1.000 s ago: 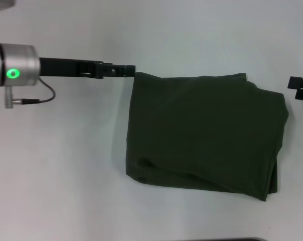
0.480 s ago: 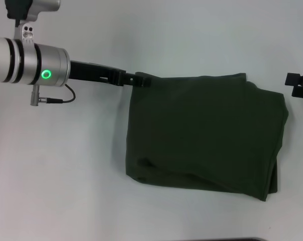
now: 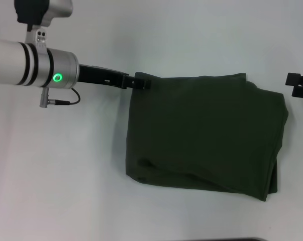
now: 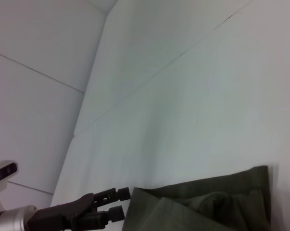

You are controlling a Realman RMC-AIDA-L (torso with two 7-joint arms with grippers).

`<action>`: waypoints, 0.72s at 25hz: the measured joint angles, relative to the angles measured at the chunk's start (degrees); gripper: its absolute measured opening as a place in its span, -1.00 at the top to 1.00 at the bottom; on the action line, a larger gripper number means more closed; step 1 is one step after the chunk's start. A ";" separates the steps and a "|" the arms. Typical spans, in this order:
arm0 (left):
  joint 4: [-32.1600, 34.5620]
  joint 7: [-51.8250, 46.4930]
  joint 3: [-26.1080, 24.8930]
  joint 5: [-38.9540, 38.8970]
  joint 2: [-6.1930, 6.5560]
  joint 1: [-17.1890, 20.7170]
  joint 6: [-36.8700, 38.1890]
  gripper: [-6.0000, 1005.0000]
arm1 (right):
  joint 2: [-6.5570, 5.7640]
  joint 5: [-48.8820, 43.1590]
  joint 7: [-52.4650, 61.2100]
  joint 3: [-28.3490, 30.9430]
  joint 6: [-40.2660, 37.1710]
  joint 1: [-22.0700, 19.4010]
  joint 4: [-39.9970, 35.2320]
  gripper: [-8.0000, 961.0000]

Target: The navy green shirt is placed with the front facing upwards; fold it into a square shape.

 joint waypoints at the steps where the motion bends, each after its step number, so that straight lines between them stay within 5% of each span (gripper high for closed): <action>1: 0.02 -0.11 0.40 0.00 -0.04 -0.02 -0.21 -0.86 | 0.00 0.00 0.00 -0.02 -0.05 -0.05 0.00 -0.79; 18: 0.01 -0.32 2.38 -0.38 -0.82 -0.78 1.43 -0.86 | 0.00 0.00 -0.05 0.20 -0.52 -0.20 0.00 -0.79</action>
